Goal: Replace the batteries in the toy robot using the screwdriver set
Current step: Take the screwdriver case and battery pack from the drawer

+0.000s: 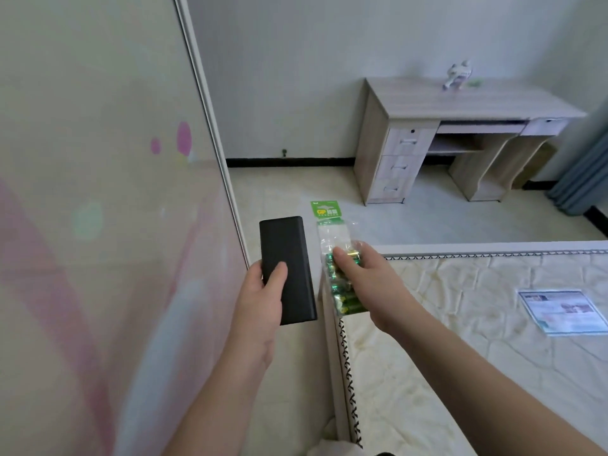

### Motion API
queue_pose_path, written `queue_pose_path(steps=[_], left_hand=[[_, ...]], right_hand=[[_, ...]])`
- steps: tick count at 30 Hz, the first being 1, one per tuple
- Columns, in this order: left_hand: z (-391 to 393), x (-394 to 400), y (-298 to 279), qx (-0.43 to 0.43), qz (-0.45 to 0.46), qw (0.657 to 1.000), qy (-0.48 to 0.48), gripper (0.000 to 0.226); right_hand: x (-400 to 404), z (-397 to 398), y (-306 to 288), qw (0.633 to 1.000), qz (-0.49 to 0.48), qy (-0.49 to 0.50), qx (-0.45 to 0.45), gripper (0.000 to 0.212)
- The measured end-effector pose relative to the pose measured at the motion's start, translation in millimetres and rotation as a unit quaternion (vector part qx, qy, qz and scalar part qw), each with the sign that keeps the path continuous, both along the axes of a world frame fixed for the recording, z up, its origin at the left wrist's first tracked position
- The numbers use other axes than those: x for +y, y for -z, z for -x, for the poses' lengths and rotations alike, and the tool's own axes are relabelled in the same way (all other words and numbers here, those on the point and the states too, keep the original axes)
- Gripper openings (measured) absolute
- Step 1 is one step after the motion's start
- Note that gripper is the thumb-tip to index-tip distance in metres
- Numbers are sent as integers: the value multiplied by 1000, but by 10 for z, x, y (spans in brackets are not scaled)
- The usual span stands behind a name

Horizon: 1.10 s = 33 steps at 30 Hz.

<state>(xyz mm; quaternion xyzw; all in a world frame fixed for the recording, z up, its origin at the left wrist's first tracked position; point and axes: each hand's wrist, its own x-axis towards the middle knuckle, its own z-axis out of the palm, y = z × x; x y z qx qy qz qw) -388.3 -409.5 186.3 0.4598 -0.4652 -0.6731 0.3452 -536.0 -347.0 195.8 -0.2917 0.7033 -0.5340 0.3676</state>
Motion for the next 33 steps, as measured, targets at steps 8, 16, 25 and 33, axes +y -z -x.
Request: queue_pose_path(steps=[8, 16, 25, 33], left_hand=[[872, -594, -397, -28, 41, 998, 40, 18], [1438, -1088, -822, -43, 73, 994, 62, 21], [1749, -1539, -865, -19, 61, 994, 87, 22], [1921, -2371, -635, -19, 52, 994, 89, 23]], right_hand=[[-478, 904, -209, 999, 33, -6, -1, 19], [-878, 1607, -507, 998, 67, 11, -10, 27], [-1275, 1962, -635, 996, 85, 11, -23, 21], [-2098, 2037, -576, 998, 61, 6, 16, 19]])
